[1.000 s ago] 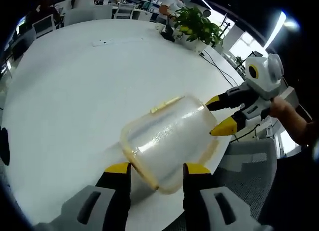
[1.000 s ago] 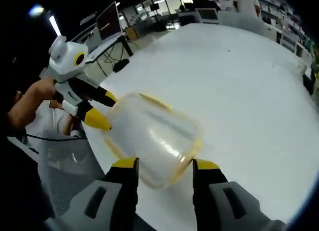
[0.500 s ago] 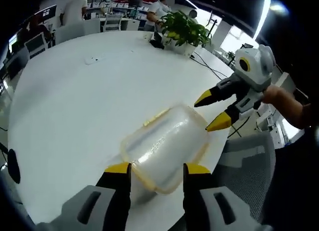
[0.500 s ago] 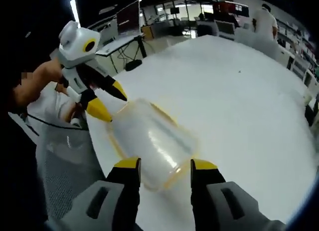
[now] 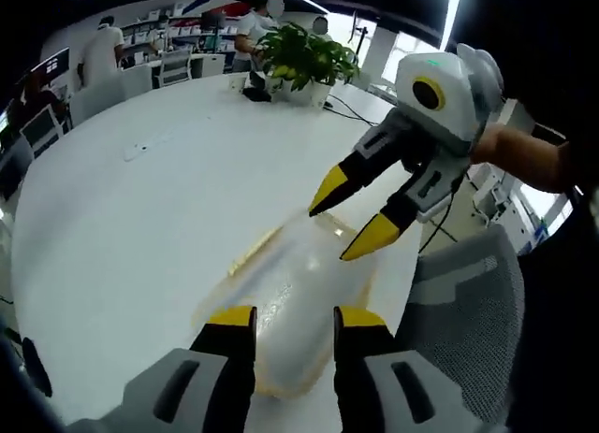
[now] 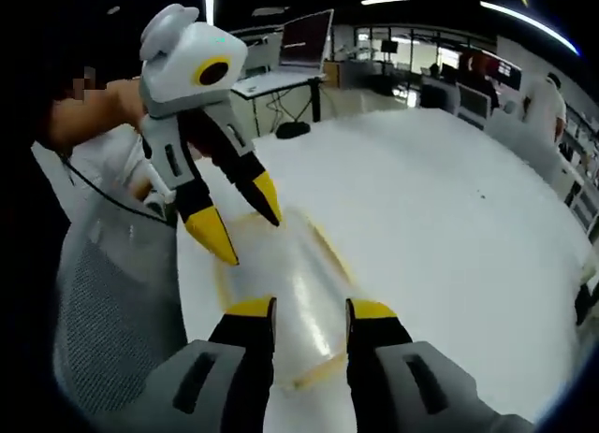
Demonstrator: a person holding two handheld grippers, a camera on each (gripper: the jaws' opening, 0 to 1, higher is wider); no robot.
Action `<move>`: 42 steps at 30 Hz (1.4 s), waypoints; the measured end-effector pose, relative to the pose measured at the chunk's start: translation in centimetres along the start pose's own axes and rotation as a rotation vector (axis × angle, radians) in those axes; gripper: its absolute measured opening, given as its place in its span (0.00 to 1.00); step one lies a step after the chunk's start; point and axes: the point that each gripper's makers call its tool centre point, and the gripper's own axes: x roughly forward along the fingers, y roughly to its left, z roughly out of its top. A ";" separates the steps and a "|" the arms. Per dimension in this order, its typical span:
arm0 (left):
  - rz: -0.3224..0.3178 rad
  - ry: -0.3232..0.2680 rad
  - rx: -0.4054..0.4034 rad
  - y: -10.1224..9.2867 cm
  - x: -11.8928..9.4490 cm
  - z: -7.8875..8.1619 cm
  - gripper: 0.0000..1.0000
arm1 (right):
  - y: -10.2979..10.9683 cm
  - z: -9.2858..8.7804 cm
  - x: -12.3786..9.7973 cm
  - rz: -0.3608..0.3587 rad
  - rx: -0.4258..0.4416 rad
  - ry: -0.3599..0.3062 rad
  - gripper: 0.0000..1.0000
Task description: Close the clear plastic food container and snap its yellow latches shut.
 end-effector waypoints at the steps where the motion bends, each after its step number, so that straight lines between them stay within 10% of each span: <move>1: -0.011 0.000 0.012 -0.3 0.2 0.1 0.25 | 0.0 0.1 0.1 0.001 -0.004 0.002 0.25; 42: -0.067 -0.028 0.405 -4.5 2.5 -1.0 0.26 | -1.1 1.5 4.4 0.257 -0.132 0.130 0.39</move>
